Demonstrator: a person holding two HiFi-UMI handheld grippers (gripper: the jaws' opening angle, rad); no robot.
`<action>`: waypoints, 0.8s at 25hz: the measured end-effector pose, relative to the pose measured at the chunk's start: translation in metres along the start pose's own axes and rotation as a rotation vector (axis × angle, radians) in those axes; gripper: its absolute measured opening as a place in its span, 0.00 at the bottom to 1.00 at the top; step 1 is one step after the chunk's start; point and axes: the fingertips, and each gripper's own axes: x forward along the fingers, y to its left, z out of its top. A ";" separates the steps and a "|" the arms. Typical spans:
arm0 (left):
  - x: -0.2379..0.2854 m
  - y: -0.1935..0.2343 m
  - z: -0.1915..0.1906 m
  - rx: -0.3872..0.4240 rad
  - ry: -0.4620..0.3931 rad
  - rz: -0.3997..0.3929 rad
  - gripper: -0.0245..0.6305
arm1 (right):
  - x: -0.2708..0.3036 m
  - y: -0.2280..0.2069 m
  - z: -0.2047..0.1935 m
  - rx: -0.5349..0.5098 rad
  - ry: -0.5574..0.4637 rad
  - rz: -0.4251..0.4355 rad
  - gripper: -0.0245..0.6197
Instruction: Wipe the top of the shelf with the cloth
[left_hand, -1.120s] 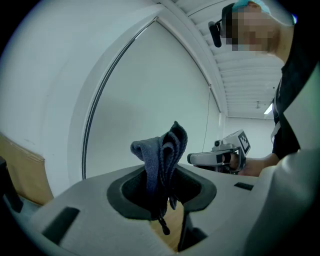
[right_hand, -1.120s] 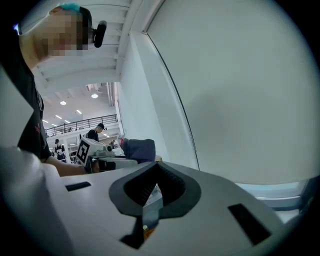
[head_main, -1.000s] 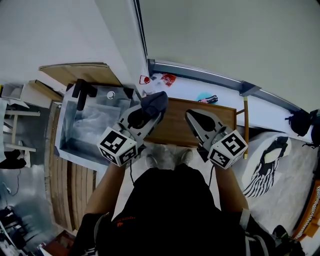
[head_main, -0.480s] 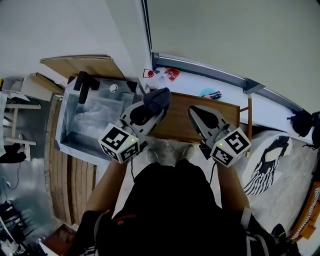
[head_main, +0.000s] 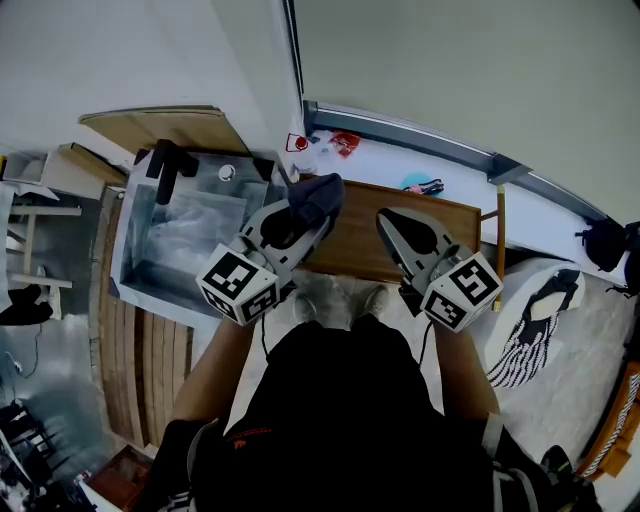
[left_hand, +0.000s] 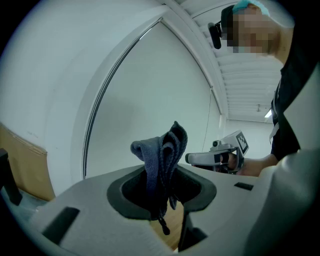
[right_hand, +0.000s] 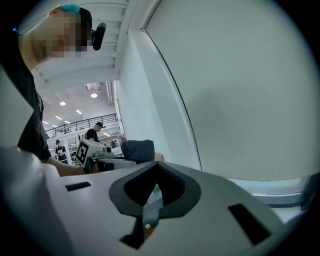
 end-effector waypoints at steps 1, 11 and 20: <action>0.001 -0.001 0.000 0.001 0.000 -0.002 0.24 | -0.001 0.000 0.000 0.000 0.000 0.000 0.04; 0.001 -0.003 0.000 0.006 -0.002 -0.008 0.24 | -0.002 -0.001 -0.002 -0.001 0.006 -0.001 0.04; 0.004 -0.003 0.000 0.003 0.002 -0.016 0.25 | 0.000 -0.001 -0.004 -0.003 0.017 0.005 0.04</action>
